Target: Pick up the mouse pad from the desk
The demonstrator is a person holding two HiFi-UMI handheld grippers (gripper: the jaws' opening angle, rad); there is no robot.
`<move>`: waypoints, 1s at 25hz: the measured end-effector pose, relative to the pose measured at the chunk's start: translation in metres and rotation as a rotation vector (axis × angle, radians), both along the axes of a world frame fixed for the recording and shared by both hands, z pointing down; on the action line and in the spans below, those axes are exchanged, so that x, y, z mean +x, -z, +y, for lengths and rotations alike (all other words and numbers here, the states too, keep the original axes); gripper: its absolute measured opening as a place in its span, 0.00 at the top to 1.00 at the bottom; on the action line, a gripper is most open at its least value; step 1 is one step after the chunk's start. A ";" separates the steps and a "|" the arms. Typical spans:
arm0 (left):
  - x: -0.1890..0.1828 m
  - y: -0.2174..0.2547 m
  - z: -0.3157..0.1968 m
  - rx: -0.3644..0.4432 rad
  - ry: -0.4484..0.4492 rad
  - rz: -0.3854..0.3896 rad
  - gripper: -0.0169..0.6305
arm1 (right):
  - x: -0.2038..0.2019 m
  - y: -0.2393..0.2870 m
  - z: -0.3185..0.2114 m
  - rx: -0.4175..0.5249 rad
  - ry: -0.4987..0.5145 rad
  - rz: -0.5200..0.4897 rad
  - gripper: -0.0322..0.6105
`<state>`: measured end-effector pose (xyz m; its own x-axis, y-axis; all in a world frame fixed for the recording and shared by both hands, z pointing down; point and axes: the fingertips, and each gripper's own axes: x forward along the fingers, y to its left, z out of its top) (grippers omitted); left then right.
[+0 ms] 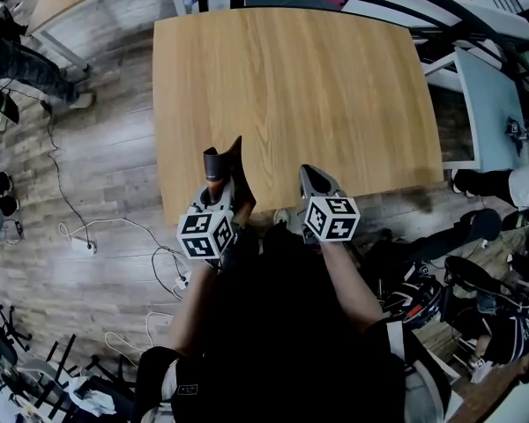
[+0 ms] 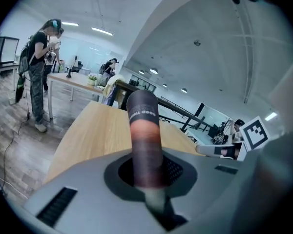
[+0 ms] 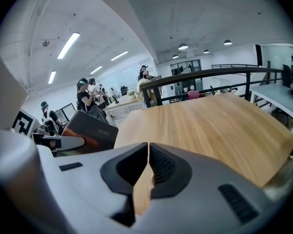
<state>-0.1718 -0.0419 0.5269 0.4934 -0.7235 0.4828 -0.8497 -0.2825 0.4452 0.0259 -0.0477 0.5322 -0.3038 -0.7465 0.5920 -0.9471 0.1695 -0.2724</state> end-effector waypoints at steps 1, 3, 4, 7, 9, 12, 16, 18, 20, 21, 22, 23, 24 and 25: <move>-0.001 0.006 0.002 0.011 0.005 -0.005 0.91 | 0.002 0.005 0.002 0.011 -0.006 -0.007 0.89; -0.001 0.019 0.005 0.030 0.015 -0.009 0.91 | 0.006 0.016 0.005 0.039 -0.009 -0.018 0.90; 0.001 0.024 0.006 0.039 0.018 -0.008 0.91 | 0.008 0.021 0.006 0.053 -0.004 -0.021 0.90; 0.006 0.035 0.012 0.054 0.031 -0.006 0.91 | 0.013 0.029 0.012 0.085 0.014 -0.020 0.90; 0.008 0.041 0.017 0.065 0.047 -0.012 0.91 | 0.015 0.034 0.017 0.102 0.022 -0.025 0.90; 0.014 0.053 0.024 0.089 0.055 -0.023 0.91 | 0.019 0.047 0.025 0.137 0.035 -0.042 0.90; 0.023 0.065 0.030 0.107 0.074 -0.004 0.91 | 0.025 0.067 0.033 0.186 0.047 -0.070 0.90; 0.027 0.069 0.032 0.119 0.085 0.001 0.91 | 0.031 0.078 0.035 0.213 0.045 -0.078 0.90; 0.034 0.074 0.035 0.133 0.088 -0.002 0.91 | 0.039 0.091 0.037 0.242 0.038 -0.086 0.90; 0.038 0.077 0.036 0.141 0.087 -0.005 0.91 | 0.044 0.096 0.038 0.256 0.034 -0.090 0.90; 0.042 0.079 0.037 0.147 0.086 -0.008 0.91 | 0.048 0.101 0.039 0.268 0.031 -0.093 0.90; 0.045 0.080 0.038 0.151 0.084 -0.009 0.91 | 0.051 0.105 0.039 0.279 0.029 -0.095 0.90; 0.049 0.080 0.039 0.152 0.082 -0.009 0.91 | 0.053 0.108 0.040 0.287 0.028 -0.097 0.90; 0.052 0.081 0.039 0.152 0.079 -0.008 0.91 | 0.055 0.110 0.040 0.293 0.027 -0.101 0.90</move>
